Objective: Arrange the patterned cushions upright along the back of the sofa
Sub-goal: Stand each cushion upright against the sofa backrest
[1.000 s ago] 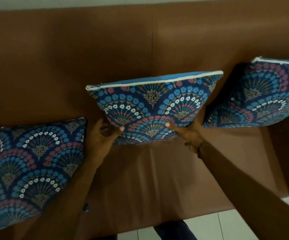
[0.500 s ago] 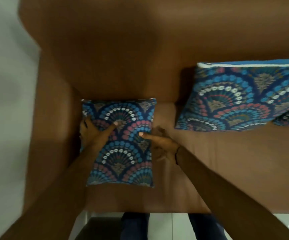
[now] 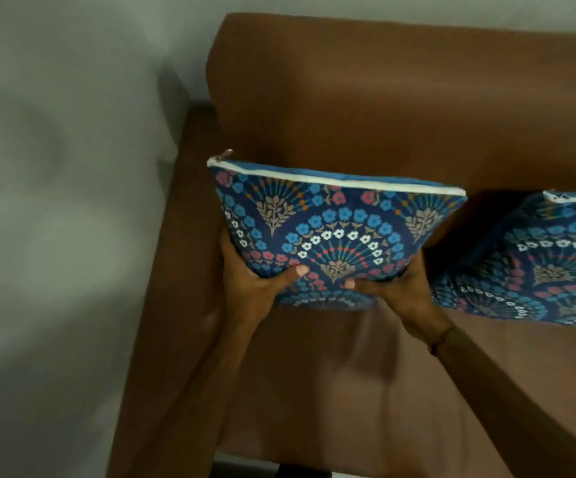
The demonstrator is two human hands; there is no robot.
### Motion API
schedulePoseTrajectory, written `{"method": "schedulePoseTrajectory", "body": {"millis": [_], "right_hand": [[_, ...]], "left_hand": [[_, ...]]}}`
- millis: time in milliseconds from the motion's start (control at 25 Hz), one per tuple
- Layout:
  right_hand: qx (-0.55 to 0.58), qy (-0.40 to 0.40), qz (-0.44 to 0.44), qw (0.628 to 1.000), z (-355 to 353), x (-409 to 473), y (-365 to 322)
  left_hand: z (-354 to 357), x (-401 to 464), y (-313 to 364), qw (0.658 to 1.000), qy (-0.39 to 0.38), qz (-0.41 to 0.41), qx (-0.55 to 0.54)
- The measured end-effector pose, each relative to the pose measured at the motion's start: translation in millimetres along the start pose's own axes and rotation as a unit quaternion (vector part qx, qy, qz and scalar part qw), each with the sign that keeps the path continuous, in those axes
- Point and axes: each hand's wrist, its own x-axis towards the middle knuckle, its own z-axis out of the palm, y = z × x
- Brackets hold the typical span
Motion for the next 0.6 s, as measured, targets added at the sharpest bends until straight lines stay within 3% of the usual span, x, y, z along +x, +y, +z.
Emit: {"method": "schedulePoseTrajectory", "body": {"millis": [280,600], "right_hand": [[-0.074,-0.047,-0.021,0.996,17.8,39.8,-14.9],[-0.059,-0.080,0.090,0.991,-8.4,17.3,6.3]], "left_hand": [[-4.5,37.0,-6.2,0.998,-0.028,0.058,0.001],[47.8,-53.8,-25.1,0.976,0.157,-0.017,0.152]]}}
